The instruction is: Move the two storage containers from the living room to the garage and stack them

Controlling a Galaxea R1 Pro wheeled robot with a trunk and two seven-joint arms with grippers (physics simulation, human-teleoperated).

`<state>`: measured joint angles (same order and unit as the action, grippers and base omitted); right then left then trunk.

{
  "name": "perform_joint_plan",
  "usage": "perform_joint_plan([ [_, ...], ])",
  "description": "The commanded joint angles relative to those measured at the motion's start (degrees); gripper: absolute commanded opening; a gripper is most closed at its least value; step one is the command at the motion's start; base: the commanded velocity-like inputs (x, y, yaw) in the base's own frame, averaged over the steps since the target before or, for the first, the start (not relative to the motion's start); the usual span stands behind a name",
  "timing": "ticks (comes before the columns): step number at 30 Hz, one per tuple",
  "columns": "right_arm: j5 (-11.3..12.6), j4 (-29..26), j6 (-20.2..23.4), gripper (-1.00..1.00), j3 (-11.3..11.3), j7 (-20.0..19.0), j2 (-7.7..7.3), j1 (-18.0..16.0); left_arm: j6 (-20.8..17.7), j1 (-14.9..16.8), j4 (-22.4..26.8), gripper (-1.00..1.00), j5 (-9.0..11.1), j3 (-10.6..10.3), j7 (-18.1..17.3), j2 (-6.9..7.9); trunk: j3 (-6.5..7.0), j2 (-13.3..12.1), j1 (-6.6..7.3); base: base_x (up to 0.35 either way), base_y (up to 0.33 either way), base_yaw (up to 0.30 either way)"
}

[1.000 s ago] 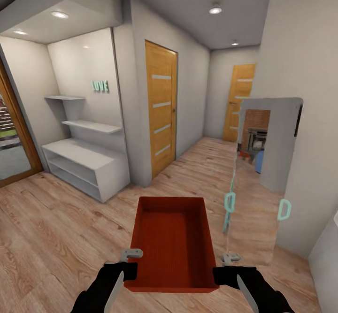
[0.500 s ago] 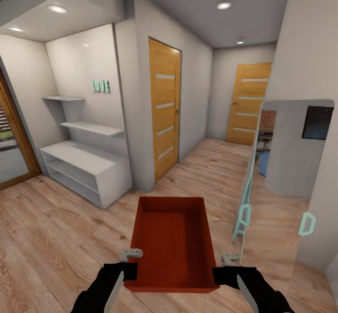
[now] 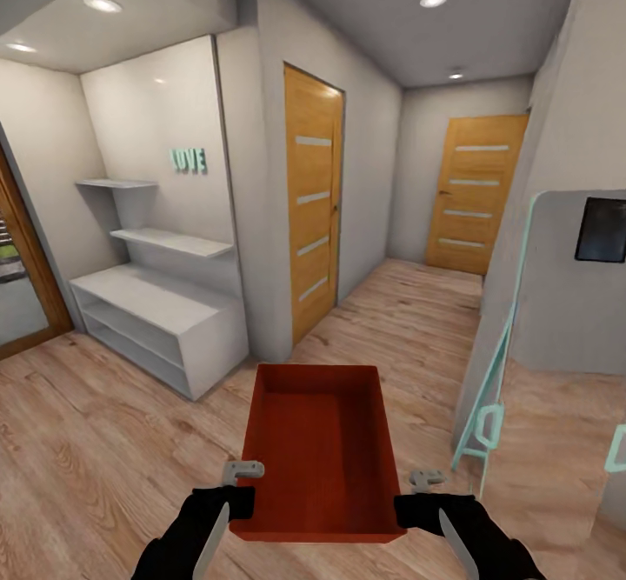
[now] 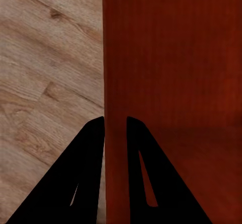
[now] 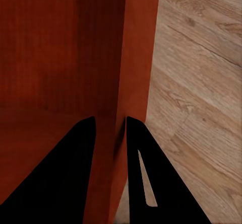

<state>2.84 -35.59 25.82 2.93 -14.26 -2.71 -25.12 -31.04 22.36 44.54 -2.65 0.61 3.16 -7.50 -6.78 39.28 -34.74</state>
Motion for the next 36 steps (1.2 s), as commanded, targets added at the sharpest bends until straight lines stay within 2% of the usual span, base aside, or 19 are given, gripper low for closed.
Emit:
perform_joint_plan([
  [1, -1.4, -0.2, -3.5, -1.0, 0.5, 0.2, -0.46, 0.0, -0.3, 0.1, 0.0, -1.0, -1.0, 0.5, 0.3, 0.03, -0.1, 0.1, -0.05, 0.307, 0.167, 0.0],
  [18, -1.4, -0.2, -3.5, -1.0, 0.5, 0.2, -0.45, 0.0, -0.3, 0.1, 0.0, -1.0, -1.0, 0.5, 0.3, 0.02, -0.1, 0.1, -0.05, 0.307, 0.114, -0.025],
  [36, -1.4, -0.2, -3.5, -1.0, 0.5, 0.2, -0.43, 0.0, -0.3, 0.1, 0.0, -1.0, -1.0, 0.5, 0.3, 0.02, -0.1, 0.1, -0.05, 0.307, 0.123, -0.264],
])
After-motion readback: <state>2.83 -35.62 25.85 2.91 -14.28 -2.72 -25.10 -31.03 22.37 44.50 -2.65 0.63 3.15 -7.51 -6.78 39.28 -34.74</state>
